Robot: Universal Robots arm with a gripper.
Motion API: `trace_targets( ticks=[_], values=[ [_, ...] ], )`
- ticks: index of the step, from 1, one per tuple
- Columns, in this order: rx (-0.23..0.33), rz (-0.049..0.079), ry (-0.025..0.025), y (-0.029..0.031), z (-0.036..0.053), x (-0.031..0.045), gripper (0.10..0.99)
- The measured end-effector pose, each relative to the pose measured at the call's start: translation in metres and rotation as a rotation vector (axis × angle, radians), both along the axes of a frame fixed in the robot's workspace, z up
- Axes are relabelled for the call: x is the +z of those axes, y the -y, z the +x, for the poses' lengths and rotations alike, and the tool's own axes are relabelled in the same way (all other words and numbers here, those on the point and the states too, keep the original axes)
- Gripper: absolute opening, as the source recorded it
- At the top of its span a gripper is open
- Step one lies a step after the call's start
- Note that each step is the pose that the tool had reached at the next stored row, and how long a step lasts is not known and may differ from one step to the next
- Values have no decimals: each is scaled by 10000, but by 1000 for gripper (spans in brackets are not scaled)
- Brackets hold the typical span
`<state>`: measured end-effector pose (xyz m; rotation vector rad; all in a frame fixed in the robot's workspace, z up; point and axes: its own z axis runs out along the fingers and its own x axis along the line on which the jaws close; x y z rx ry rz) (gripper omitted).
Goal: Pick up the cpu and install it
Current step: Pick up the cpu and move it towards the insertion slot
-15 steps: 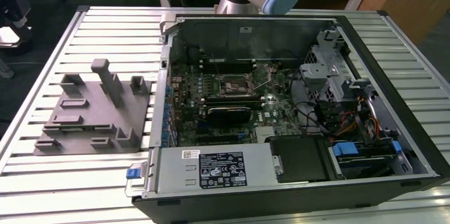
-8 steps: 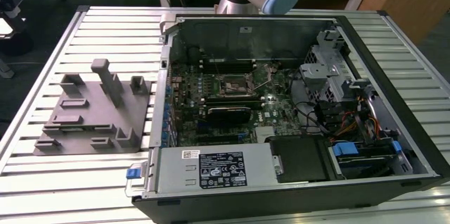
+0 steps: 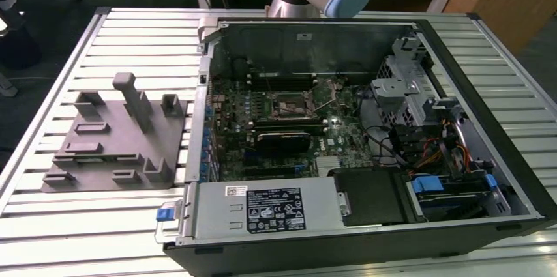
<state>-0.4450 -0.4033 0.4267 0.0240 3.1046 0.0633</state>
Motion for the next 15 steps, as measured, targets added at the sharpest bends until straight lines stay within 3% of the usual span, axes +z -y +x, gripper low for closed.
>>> trace_targets(
  ticks=[7,15],
  values=[
    [0,-1,28,-1,0,129,541],
    [0,0,31,-1,26,140,541]
  ],
)
